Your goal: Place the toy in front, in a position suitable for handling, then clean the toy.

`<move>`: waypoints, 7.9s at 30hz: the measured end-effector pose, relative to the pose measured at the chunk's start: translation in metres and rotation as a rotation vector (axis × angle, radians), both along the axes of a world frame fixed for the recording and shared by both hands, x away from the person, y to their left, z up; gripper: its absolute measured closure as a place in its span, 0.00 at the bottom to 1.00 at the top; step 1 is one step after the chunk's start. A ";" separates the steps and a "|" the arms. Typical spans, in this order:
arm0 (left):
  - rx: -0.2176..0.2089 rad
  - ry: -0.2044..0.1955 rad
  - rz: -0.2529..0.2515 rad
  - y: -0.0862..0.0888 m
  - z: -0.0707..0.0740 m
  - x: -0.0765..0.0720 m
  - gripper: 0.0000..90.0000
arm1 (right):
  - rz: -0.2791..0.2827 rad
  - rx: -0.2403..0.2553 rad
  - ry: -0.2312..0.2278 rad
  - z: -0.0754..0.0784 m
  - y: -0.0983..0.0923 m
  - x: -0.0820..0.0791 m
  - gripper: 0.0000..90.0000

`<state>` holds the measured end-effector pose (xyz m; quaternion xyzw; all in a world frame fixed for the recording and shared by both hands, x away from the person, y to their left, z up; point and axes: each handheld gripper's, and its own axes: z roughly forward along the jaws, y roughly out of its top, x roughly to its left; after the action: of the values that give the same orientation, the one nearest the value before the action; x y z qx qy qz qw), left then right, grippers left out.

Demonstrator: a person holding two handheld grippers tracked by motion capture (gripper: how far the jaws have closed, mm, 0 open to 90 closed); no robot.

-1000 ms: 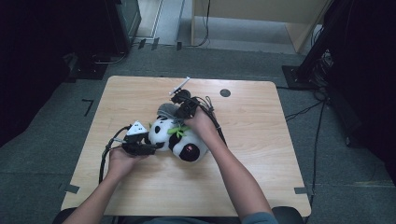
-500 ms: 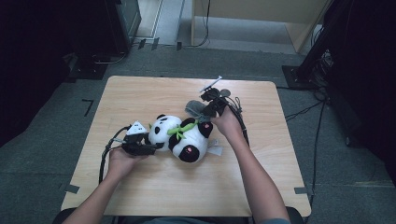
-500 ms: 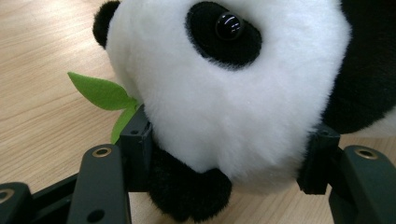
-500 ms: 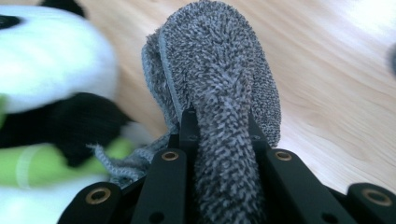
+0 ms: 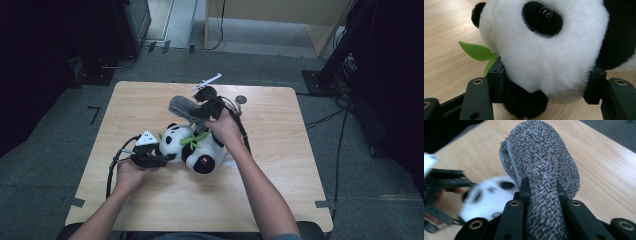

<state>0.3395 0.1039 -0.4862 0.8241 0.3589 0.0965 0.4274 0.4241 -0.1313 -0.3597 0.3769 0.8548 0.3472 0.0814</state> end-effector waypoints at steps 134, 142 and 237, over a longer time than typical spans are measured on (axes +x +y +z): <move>-0.058 0.009 0.006 0.001 -0.004 0.005 0.36 | 0.185 -0.096 0.039 -0.036 0.060 -0.035 0.87; -0.052 0.020 0.019 -0.002 -0.002 0.006 0.39 | 0.164 -0.110 0.029 -0.036 0.047 -0.027 0.87; -0.048 0.020 0.032 -0.002 -0.004 0.000 0.35 | -0.209 0.221 -0.120 -0.035 -0.152 -0.055 0.86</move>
<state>0.3399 0.1019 -0.4905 0.8087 0.3785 0.0866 0.4419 0.3688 -0.2836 -0.3945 0.4488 0.7614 0.4505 0.1261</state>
